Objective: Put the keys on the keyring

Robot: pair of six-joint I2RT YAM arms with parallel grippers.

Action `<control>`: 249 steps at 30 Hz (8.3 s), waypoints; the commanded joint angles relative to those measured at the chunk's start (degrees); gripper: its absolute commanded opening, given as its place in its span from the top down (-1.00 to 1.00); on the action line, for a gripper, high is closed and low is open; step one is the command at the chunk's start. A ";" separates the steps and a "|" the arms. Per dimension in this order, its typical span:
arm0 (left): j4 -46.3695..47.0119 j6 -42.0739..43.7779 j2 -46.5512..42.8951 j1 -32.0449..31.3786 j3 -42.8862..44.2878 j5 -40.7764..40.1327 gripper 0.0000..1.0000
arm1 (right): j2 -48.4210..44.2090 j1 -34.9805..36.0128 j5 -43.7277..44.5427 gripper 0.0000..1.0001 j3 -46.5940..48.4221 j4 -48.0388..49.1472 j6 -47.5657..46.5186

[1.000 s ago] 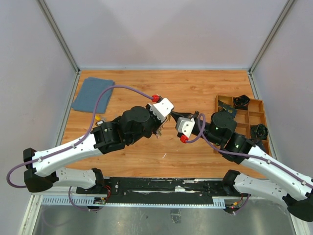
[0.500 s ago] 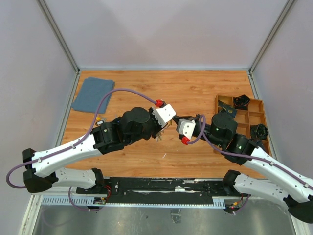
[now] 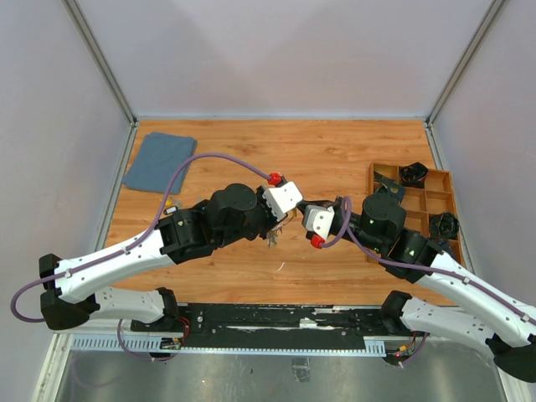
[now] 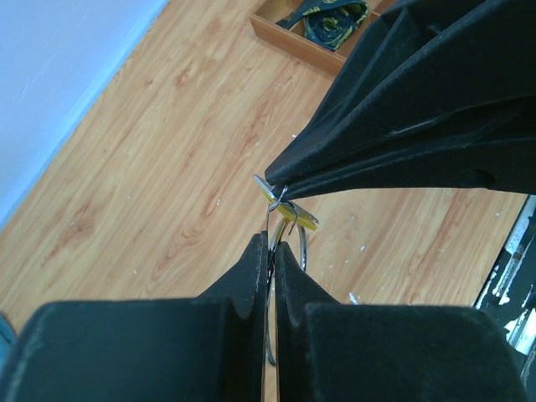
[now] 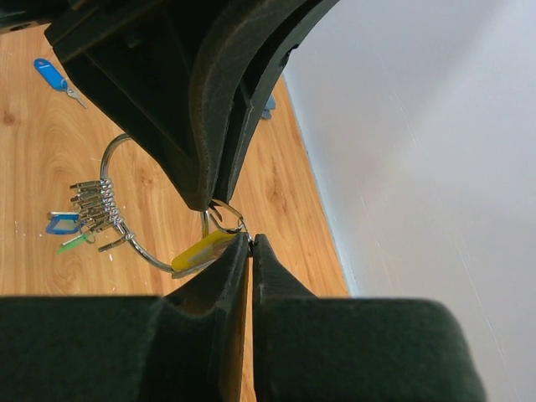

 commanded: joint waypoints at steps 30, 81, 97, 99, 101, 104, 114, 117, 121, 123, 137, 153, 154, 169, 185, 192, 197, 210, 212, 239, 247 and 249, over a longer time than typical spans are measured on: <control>4.08 -3.74 0.22 -2.06 -3.44 -4.53 0.99 | -5.92 0.39 21.22 0.34 0.96 -0.99 19.96; 11.33 -6.09 -1.69 -2.06 -7.65 -8.44 0.99 | 5.43 -7.98 4.85 0.43 2.26 -1.57 94.15; 11.05 -6.29 -1.34 -2.07 -7.24 -9.13 0.99 | 6.57 -8.05 2.10 0.53 2.16 -0.59 95.03; 11.04 -6.35 -1.45 -2.06 -7.25 -9.14 0.99 | 6.76 -8.09 1.85 0.54 2.20 -0.59 95.12; 11.02 -6.31 -1.47 -2.06 -7.31 -9.21 0.99 | 7.00 -8.04 1.41 0.55 2.26 -0.62 95.21; 10.88 -6.37 -1.43 -2.10 -7.23 -9.55 0.99 | 7.39 -8.06 0.77 0.55 2.25 -0.60 95.79; 10.74 -6.20 -1.50 -2.09 -7.31 -9.92 0.99 | 8.37 -8.40 -0.72 0.86 2.77 -1.18 96.80; 10.74 -6.25 -1.68 -2.08 -7.44 -10.01 0.99 | 8.22 -8.58 -0.16 0.99 3.15 -2.21 96.60; 11.11 -6.40 -2.24 -2.06 -7.72 -9.65 0.84 | 7.91 -8.70 0.65 0.99 4.05 -3.16 95.57; 11.45 -6.59 -2.53 -2.13 -7.96 -9.15 0.64 | 7.67 -8.67 0.45 0.99 4.41 -2.46 95.02; 13.39 -8.39 -5.49 -2.07 -10.21 -7.89 0.22 | 5.73 -8.73 5.59 0.99 5.10 -4.99 91.28; 11.00 -15.61 -4.27 18.47 -13.95 0.27 0.06 | 8.59 -8.79 9.35 0.99 13.60 -28.82 74.77; 10.78 -15.61 -3.91 19.75 -14.03 0.98 0.05 | 8.76 -8.83 8.98 0.99 14.30 -30.72 73.39; 9.98 -20.30 -6.73 25.62 -17.95 -3.47 -0.10 | 27.92 -8.84 4.37 0.99 29.90 -64.38 56.32; 5.04 -24.24 -13.11 26.24 -20.18 -5.55 -0.11 | 65.31 -8.83 4.13 0.97 52.98 -50.47 45.12; 2.60 -25.63 -16.00 26.24 -20.41 -6.21 -0.11 | 77.83 -8.86 6.70 0.91 65.09 -44.71 45.09; 1.23 -26.19 -17.35 26.24 -20.78 -7.12 -0.11 | 82.11 -8.84 4.99 0.57 70.53 -42.09 45.96; 4.67 -28.46 -13.42 27.17 -23.99 -4.83 -0.13 | 51.51 -9.60 10.79 -0.07 33.13 -25.49 52.07; 5.66 -28.88 -12.45 28.09 -24.54 -3.44 -0.13 | 47.97 -9.56 10.27 -0.01 28.76 -25.28 54.99; 9.48 -47.34 -2.79 59.02 -34.71 3.74 -0.33 | 35.92 -4.12 10.64 0.13 9.47 -20.07 72.21; 14.98 -46.43 8.74 66.55 -29.38 -3.06 -0.27 | 32.53 -4.17 9.84 0.13 8.70 -20.99 70.47; 15.10 -45.57 11.70 67.18 -27.66 -5.40 -0.27 | 31.66 -4.13 9.83 0.13 8.39 -21.07 70.10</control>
